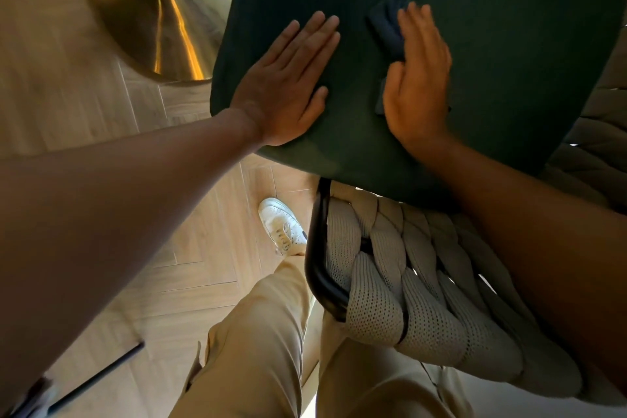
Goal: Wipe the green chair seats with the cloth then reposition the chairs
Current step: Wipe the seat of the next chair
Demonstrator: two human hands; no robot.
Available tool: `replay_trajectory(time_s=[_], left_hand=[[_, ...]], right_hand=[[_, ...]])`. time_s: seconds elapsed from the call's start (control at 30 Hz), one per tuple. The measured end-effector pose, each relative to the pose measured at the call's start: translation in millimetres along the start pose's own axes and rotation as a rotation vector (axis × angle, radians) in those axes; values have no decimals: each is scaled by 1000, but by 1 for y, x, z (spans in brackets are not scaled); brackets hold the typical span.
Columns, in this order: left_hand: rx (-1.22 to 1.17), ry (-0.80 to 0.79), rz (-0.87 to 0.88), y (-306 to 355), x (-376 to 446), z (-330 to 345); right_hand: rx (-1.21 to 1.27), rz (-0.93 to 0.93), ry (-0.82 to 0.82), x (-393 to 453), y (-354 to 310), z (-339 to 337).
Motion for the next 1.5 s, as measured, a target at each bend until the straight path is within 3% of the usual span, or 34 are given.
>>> replay_trajectory(time_s=[0.1,0.33,0.57,0.63,0.73,0.77,0.87,0.9,0.97,1.07,1.27,1.5], left_hand=[[6,-9,18,0,0,0],[18,-33,11,1,-1,-2],[-8,-34,23,8,1,-11],[-18,-52,110,19,5,-13],[-20,-50,264,43,17,-16],[-24,-46,300,51,22,-17],[-29,-53,358,71,39,-17],[-34,-60,370,74,44,-15],[-32,-82,390,77,50,-8],[7,-113,393,76,54,2],[-11,-112,404,75,54,3],[-56,-119,407,74,52,1]], right_hand=[[-1,-183,-86,-19,2,-1],[21,-422,-248,-64,1,2],[122,-553,-466,-84,0,-18],[159,-454,-455,-85,2,-32],[263,-138,-404,-82,19,-64],[282,2,-318,-80,28,-77],[186,347,147,-84,50,-113],[149,417,214,-87,54,-116],[96,561,195,-93,65,-106],[14,811,38,-97,70,-80],[-117,819,39,-98,50,-56],[-83,577,-237,-112,24,-52]])
Point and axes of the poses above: each hand's wrist, its own x-axis towards the middle knuckle, its own z-axis out of the palm, y = z × x, the point moved 3 cm from there along x, towards the middle knuckle, and after that the axes turned 7 degrees about -y, right-handed, at the moved point
